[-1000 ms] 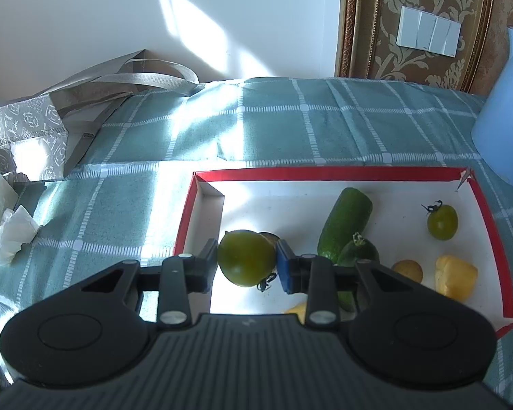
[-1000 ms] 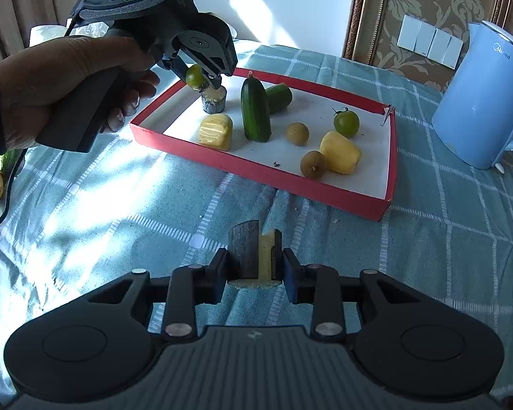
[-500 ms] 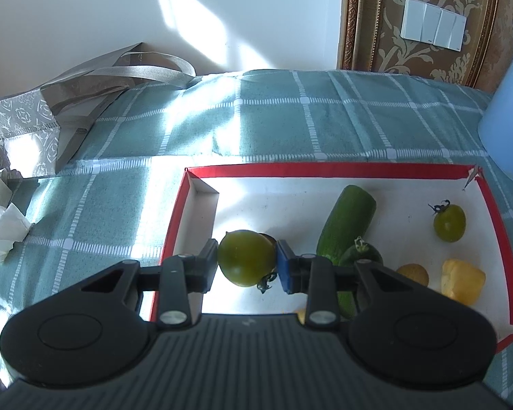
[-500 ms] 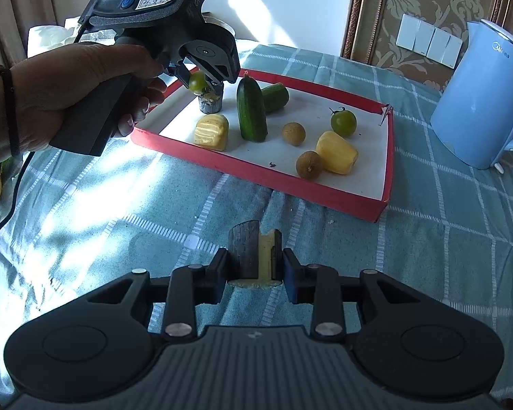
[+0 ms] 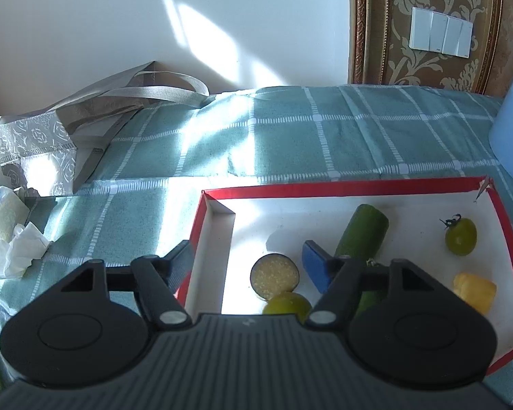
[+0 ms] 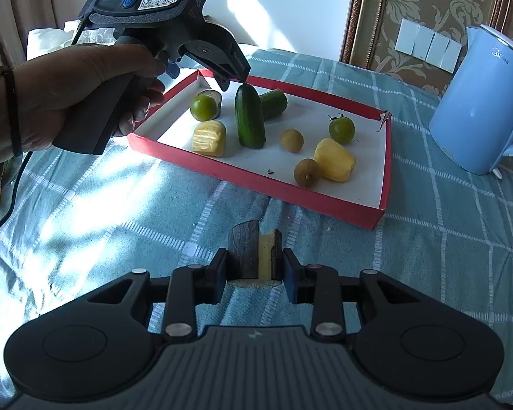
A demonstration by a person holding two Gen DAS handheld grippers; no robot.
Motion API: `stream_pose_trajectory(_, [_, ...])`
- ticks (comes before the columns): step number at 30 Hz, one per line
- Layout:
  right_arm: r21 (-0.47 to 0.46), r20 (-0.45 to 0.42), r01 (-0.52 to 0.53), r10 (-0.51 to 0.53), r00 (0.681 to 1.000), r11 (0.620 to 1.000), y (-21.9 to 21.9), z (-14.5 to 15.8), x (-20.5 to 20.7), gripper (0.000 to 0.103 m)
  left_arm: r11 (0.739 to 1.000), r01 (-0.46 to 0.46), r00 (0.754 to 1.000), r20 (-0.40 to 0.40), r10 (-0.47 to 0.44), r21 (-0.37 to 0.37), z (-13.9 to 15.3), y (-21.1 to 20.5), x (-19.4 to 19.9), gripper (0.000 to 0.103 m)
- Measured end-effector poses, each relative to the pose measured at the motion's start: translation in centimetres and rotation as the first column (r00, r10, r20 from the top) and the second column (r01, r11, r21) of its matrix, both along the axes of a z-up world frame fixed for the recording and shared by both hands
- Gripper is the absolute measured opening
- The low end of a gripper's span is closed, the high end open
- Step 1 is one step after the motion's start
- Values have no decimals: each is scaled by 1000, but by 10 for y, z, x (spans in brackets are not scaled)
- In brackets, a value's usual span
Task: Organize fruits
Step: 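Carry the eggplant slice into the tray and open the right tool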
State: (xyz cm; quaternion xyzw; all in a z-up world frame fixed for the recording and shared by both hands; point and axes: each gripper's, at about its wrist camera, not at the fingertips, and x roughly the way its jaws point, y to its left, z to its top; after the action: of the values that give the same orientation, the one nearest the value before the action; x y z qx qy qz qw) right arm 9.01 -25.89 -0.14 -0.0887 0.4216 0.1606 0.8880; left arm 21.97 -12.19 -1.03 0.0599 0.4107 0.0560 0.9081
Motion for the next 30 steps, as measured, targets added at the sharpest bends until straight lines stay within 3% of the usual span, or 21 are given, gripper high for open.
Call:
stream_pose_trajectory(3, [-1,8,-6,6,1000,1000,2,2,2,32,1000,6,1000,28,-7,30,7,0,-2,76])
stream_pose_trajectory(11, [7,47,1,-1,999,1000,0,14,17,32,999,37,997,65,-39,27,30,10,-28,80])
stream_pose_trajectory(19, [32,83,17,-19,996,999,-5,22,43,32,1000,21,998,56,-20,-24,41,23,-68,87])
stream_pose_trajectory(30, [41,106,36,-40,994,999,-1,18,94,32,1000,-2,999,34,3,-23,42,43,-100,93])
